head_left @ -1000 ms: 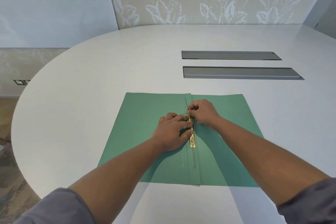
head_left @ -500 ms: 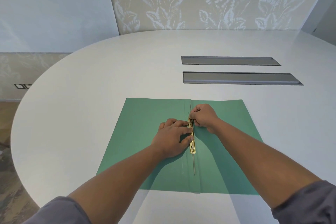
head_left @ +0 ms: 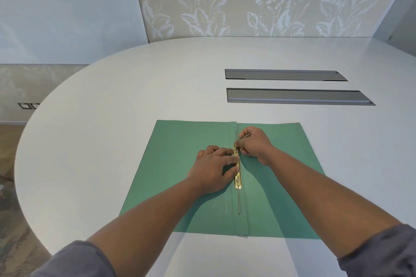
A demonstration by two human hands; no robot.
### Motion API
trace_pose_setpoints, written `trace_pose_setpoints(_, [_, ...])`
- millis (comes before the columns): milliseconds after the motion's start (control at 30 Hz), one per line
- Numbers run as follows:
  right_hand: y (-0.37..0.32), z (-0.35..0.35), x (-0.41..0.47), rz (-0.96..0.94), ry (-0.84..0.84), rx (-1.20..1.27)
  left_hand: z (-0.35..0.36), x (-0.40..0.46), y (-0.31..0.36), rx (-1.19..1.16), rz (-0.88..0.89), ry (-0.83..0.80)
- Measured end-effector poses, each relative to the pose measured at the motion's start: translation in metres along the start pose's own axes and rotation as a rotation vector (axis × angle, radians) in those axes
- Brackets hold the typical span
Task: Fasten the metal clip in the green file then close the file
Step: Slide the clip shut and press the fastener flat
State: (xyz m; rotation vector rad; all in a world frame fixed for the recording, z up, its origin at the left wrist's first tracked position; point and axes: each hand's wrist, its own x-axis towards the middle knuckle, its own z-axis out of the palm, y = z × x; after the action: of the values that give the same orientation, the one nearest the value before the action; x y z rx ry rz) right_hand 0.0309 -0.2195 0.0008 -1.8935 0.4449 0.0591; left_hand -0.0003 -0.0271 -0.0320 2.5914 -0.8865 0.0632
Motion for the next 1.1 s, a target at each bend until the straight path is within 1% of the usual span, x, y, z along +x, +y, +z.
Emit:
trace_pose_setpoints(233, [0.01, 0.005, -0.005, -0.115, 0.056, -0.082, 0.0, 0.0, -0.001, -0.009, -0.008, 0.012])
trace_pose_setpoints(367, [0.014, 0.006, -0.011, -0.15, 0.084, -0.11, 0.0, 0.0, 0.001, -0.004, -0.006, 0.014])
trace_pose_setpoints(600, [0.022, 0.004, -0.035, -0.226, 0.037, -0.117, -0.003, -0.002, 0.002, 0.001, 0.002, 0.01])
trace_pose_setpoints(800, [0.031, -0.002, -0.064, -0.322, -0.013, -0.211, -0.004, -0.003, 0.003, 0.022, 0.003, 0.001])
trace_pose_setpoints(867, [0.036, -0.002, -0.074, -0.393, -0.012, -0.287, -0.004, -0.004, 0.005, 0.025, 0.0, 0.003])
trace_pose_setpoints(1000, [0.047, -0.001, -0.09, -0.576, 0.035, -0.524, -0.006, -0.004, 0.005, 0.022, -0.001, -0.006])
trace_pose_setpoints(1100, [0.059, -0.005, -0.099, -0.549, 0.033, -0.731, -0.007, -0.004, 0.005, 0.039, 0.002, -0.017])
